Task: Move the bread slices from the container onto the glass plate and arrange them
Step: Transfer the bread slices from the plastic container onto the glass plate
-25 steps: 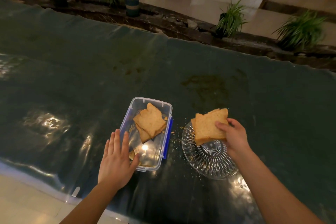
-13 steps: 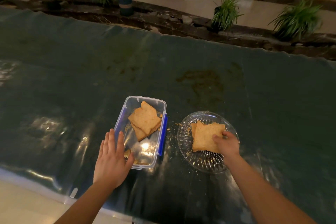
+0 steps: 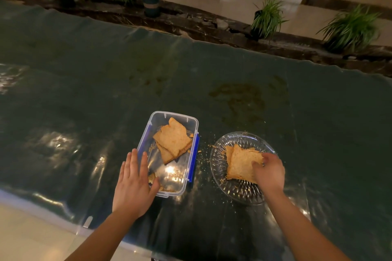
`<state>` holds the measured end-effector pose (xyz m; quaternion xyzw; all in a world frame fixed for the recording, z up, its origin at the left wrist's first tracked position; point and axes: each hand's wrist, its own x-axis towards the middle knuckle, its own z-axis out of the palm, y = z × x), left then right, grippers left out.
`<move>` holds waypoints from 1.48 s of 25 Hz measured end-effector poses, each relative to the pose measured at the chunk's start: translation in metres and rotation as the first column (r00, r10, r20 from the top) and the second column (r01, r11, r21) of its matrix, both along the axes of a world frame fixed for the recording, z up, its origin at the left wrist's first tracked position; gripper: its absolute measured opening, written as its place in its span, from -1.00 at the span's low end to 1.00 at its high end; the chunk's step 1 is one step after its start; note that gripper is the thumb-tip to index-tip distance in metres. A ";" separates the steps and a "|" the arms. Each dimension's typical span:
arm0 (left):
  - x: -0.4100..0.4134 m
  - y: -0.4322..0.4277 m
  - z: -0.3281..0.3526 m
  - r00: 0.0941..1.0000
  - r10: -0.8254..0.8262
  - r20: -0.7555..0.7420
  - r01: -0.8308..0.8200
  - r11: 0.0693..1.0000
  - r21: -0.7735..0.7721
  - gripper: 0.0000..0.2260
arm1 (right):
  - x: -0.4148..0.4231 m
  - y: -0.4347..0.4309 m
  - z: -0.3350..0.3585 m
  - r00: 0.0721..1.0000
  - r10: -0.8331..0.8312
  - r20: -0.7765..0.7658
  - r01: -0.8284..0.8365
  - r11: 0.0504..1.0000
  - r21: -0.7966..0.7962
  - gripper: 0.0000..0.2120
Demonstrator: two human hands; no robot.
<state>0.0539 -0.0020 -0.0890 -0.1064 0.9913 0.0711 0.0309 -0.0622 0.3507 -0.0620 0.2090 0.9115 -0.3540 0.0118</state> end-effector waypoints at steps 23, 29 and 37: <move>0.001 0.004 0.011 1.000 0.002 -0.015 -0.002 1.000 -0.011 -0.32 | -0.081 -0.257 0.036 0.602 0.622 0.501 -0.764 0.631 0.135 -0.39; -0.001 0.003 0.009 1.000 0.008 0.005 -0.008 1.000 0.012 -0.32 | -0.067 -0.267 0.004 0.752 0.544 0.373 -0.659 0.625 0.418 -0.48; 0.000 0.003 0.011 1.000 0.006 0.018 -0.006 1.000 0.002 -0.31 | -0.070 -0.266 0.002 0.792 0.471 0.389 -0.577 0.787 0.221 -0.27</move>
